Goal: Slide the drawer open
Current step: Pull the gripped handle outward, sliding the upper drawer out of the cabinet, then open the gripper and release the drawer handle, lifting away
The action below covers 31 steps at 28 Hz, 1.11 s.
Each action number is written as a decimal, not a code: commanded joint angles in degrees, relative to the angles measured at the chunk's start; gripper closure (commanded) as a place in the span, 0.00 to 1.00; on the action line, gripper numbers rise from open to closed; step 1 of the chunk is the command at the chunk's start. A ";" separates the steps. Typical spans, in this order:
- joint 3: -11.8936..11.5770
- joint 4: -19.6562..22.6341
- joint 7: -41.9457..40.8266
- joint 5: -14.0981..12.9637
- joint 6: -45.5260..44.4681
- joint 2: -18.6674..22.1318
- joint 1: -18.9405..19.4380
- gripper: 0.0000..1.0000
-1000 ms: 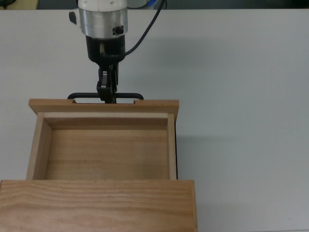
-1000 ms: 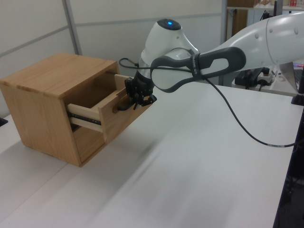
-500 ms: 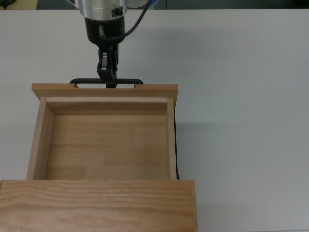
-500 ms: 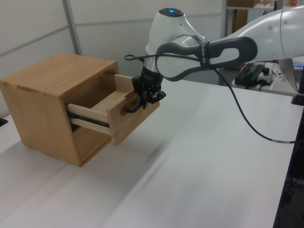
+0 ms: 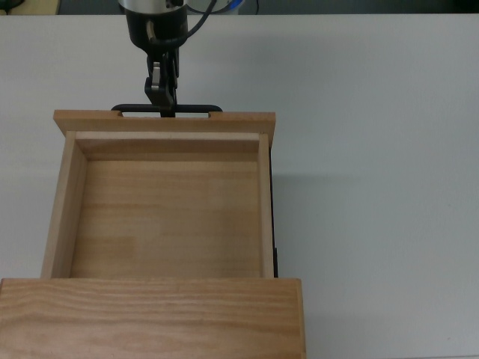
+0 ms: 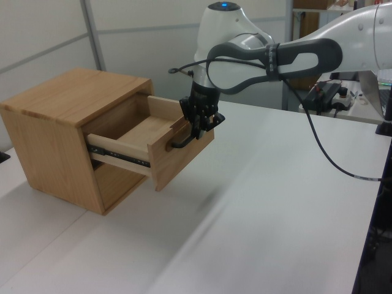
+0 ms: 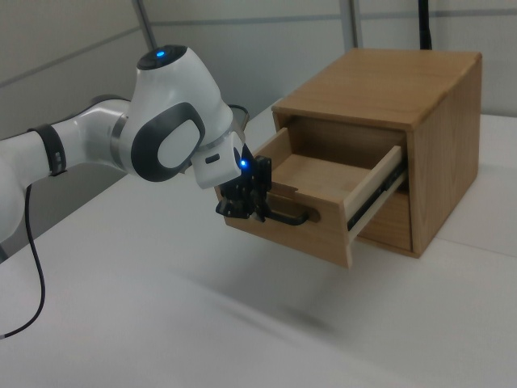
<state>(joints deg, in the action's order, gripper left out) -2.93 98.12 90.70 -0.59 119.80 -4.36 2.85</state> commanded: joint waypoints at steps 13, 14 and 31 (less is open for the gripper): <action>-0.24 0.23 0.53 1.38 -7.82 3.66 -0.13 0.95; -0.24 -0.30 0.44 1.38 -8.26 3.66 -0.13 0.89; 1.51 -3.11 -2.45 8.67 -16.61 5.06 -0.04 0.56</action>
<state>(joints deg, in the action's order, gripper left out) -2.82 94.90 90.36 4.60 106.81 -0.51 2.59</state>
